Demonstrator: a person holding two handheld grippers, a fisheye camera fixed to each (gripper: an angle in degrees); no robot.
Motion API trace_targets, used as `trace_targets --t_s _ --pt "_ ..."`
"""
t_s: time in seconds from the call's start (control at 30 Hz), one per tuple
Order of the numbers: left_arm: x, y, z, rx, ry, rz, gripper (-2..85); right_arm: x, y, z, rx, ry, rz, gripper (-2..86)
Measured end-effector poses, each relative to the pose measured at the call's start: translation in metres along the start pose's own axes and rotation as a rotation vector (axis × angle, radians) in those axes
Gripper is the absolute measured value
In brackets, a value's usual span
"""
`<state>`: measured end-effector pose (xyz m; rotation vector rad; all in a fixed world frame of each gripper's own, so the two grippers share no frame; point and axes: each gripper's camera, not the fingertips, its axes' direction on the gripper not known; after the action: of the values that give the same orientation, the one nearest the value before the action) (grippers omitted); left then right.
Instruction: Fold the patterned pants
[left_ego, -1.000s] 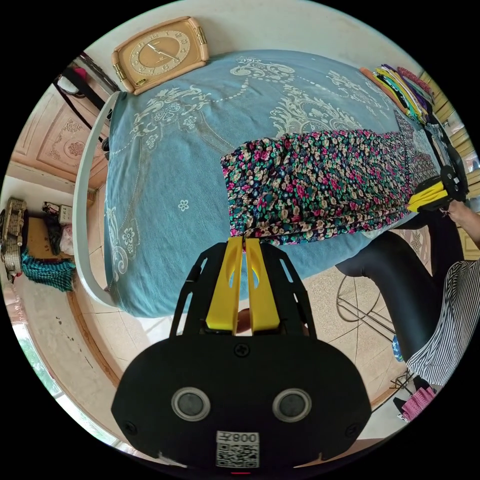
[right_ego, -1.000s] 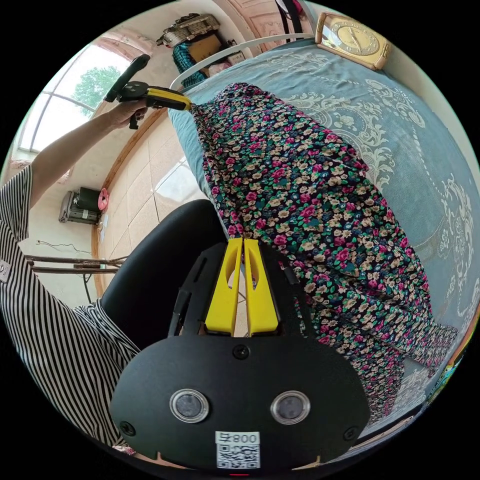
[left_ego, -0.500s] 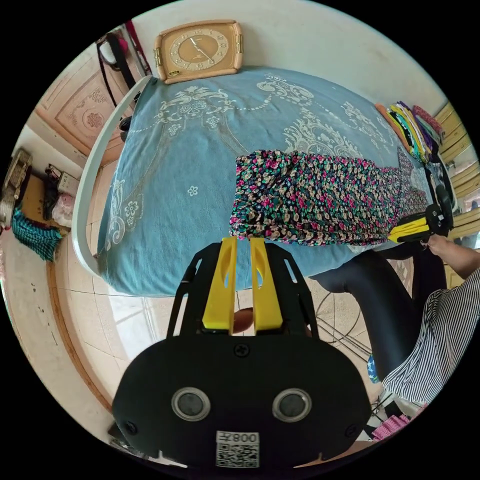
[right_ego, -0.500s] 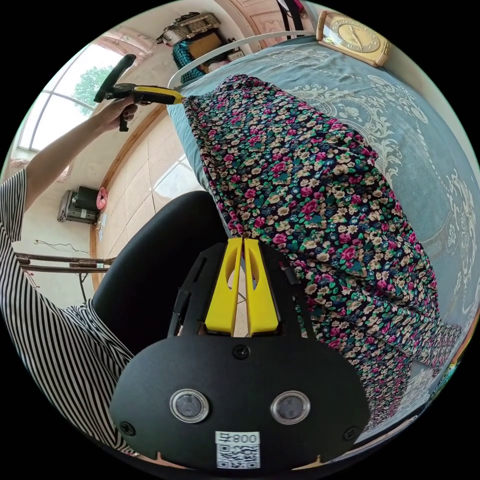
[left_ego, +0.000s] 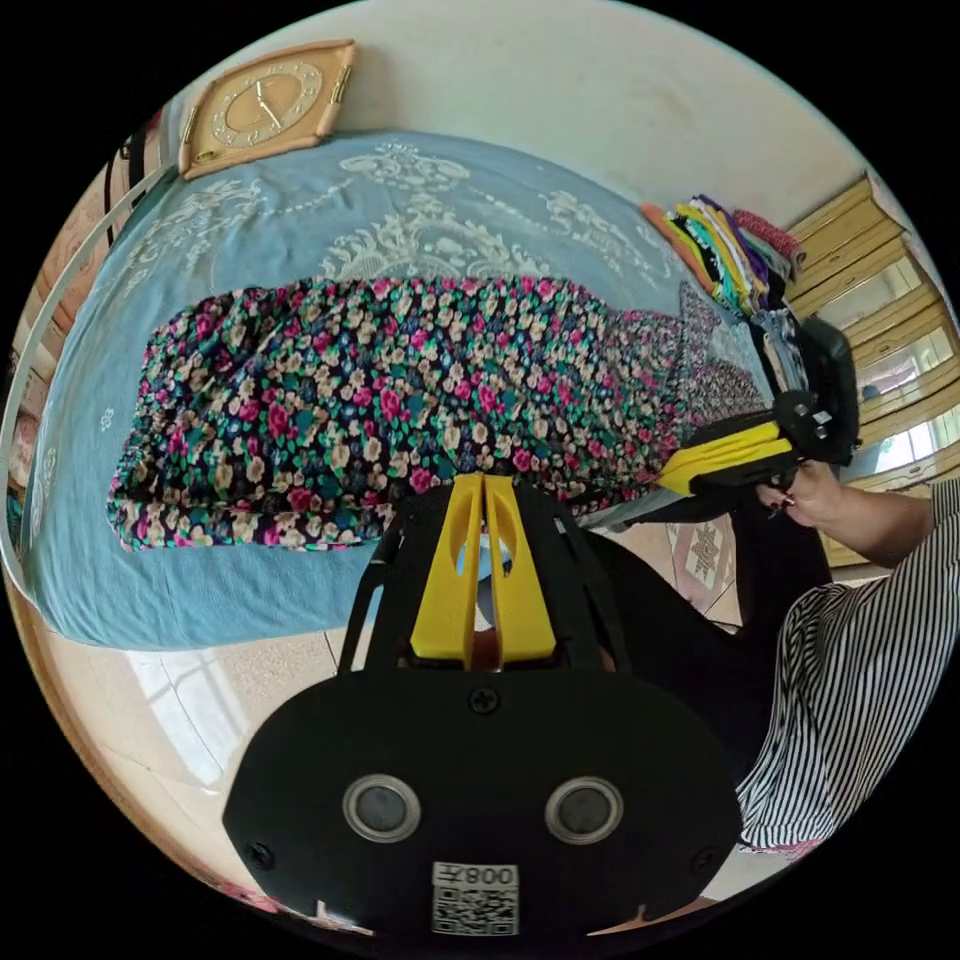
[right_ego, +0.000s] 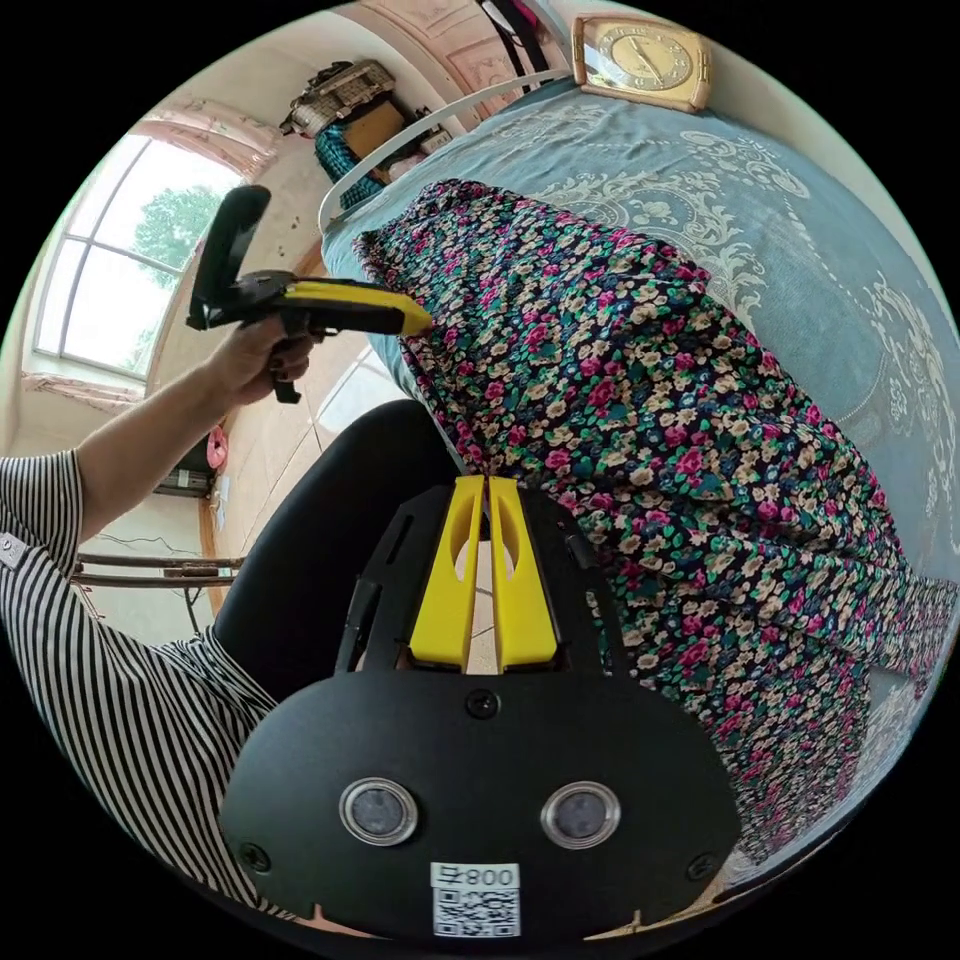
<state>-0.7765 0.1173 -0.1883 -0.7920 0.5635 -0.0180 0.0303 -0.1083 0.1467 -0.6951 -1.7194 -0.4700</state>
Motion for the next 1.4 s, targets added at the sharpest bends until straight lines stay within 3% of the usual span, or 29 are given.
trace_targets --t_s 0.17,0.33,0.47,0.63,0.9,1.03,1.4 --pt "0.003 -0.004 0.016 -0.014 -0.006 -0.015 0.1 0.024 0.027 -0.056 0.089 -0.036 0.100 0.2" --pt "0.039 -0.021 0.031 0.082 0.079 0.062 0.3 0.055 0.045 -0.094 0.136 -0.001 0.223 0.1" --pt "0.063 -0.039 0.070 -0.038 0.082 0.116 0.8 0.073 0.057 -0.114 0.128 -0.033 0.278 0.2" --pt "0.114 -0.077 0.099 0.000 0.232 0.258 3.8 0.090 0.075 -0.179 0.183 0.017 0.317 0.6" --pt "0.178 -0.130 0.169 -0.092 0.205 0.348 6.5 0.200 0.103 -0.322 0.299 0.208 0.643 5.4" --pt "0.201 -0.141 0.193 -0.122 0.113 0.373 6.5 0.226 0.099 -0.358 0.271 0.256 0.713 5.7" --pt "0.240 -0.156 0.234 -0.156 0.076 0.392 2.6 0.248 0.108 -0.425 0.164 0.248 0.809 1.7"
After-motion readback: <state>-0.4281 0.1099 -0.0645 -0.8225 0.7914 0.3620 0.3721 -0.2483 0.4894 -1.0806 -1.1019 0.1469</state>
